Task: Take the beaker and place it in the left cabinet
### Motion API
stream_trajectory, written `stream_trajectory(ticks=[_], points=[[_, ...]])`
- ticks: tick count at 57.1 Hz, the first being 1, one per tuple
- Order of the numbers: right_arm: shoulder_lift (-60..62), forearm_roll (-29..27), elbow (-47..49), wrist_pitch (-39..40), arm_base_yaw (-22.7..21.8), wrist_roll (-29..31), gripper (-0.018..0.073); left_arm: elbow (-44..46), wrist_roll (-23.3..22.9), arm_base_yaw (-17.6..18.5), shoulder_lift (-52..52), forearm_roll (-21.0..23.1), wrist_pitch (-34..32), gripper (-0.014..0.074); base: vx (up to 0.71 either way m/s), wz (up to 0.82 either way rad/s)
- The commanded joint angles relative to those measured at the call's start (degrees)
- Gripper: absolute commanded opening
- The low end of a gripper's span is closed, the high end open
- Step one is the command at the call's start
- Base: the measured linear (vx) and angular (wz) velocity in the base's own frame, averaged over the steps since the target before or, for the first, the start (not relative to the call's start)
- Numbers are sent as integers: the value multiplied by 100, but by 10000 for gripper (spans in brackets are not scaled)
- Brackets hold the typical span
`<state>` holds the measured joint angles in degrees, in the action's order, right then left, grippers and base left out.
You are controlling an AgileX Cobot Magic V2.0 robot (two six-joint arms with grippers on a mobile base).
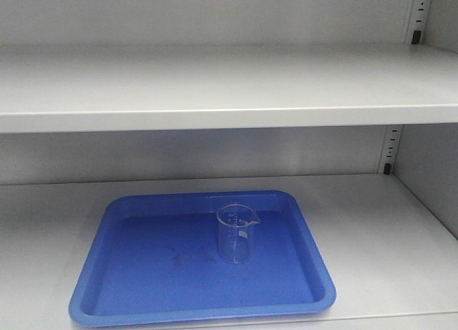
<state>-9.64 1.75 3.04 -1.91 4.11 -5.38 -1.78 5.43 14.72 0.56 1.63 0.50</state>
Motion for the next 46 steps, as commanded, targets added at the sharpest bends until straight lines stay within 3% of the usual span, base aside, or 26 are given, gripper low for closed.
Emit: stream_trajectory(ticks=[1, 8, 17, 46], points=[[509, 149, -134, 293, -62, -17, -6, -94, -19, 22, 103, 47, -481, 1, 0, 0], [1146, 134, -493, 191, -62, -10, -6, -94, -19, 22, 103, 47, -481, 1, 0, 0], [1085, 134, -514, -212, -62, -10, -6, -94, -19, 22, 110, 47, -480, 1, 0, 0], [1119, 129, -514, -192, -62, -10, -6, -94, -19, 22, 110, 47, -480, 1, 0, 0]])
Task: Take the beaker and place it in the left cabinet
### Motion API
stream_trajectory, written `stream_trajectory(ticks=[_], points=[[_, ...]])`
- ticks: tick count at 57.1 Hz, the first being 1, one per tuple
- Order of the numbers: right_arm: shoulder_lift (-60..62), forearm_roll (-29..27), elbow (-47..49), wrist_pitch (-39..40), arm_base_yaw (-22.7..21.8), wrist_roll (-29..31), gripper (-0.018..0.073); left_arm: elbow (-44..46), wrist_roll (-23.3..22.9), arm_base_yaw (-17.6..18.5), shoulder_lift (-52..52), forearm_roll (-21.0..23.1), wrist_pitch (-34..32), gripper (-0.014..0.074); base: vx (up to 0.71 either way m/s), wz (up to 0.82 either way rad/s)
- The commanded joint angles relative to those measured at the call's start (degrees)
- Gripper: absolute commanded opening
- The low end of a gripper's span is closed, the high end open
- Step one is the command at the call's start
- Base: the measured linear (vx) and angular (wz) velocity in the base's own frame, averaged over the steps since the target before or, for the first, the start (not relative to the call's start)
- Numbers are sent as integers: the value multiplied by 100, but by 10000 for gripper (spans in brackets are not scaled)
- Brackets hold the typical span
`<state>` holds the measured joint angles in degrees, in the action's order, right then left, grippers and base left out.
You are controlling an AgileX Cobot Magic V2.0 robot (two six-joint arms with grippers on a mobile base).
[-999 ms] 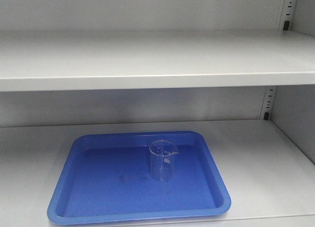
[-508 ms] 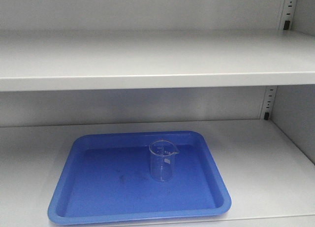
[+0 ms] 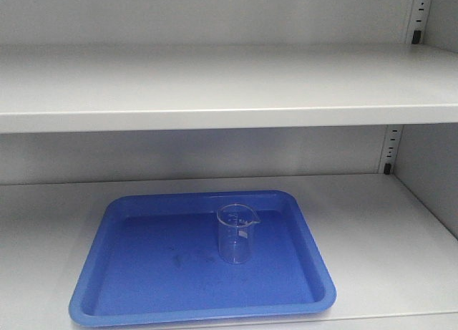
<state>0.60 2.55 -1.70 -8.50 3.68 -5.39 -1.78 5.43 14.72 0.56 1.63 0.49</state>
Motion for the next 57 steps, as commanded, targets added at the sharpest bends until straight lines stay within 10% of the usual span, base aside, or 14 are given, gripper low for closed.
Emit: stream_trajectory(ticks=[1, 57], points=[[94, 48, -39, 467, -20, -8, -6, -94, -19, 22, 110, 47, -480, 1, 0, 0], [90, 48, -39, 454, -20, -8, -6, -94, -19, 22, 110, 47, -480, 1, 0, 0]])
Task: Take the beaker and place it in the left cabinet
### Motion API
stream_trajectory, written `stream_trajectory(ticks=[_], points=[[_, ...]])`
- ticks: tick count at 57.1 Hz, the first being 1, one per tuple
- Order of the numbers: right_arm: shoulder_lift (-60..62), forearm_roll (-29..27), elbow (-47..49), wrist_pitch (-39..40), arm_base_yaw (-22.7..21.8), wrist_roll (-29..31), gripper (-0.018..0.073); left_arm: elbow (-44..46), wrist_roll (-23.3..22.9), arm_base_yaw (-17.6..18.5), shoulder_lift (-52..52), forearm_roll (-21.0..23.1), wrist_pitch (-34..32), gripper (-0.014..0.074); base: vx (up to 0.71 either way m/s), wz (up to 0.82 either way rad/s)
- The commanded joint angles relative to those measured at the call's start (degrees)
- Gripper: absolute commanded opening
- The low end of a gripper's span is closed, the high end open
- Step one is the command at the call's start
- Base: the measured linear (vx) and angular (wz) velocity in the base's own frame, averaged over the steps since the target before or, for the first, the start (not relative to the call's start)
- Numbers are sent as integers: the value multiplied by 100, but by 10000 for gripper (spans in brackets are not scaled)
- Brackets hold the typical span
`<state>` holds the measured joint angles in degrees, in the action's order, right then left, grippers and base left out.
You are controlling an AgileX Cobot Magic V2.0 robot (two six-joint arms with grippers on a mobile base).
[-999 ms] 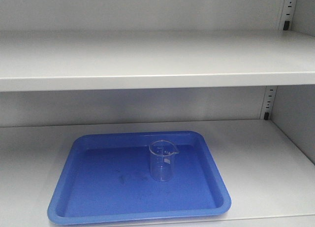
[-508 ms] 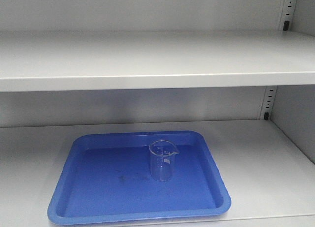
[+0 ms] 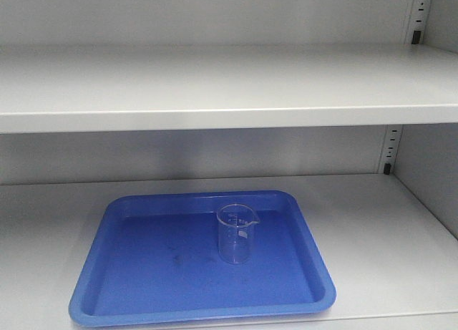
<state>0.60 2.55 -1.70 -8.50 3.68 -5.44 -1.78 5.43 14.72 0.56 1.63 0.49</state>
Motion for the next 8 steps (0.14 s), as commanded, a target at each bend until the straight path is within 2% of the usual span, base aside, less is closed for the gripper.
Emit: stream_trajectory(ticks=[1, 8], points=[[90, 48, -39, 454, -20, -3, -6, -94, -19, 22, 110, 47, -480, 1, 0, 0], [90, 48, -39, 454, -20, -3, -6, -94, -19, 22, 110, 47, -480, 1, 0, 0]])
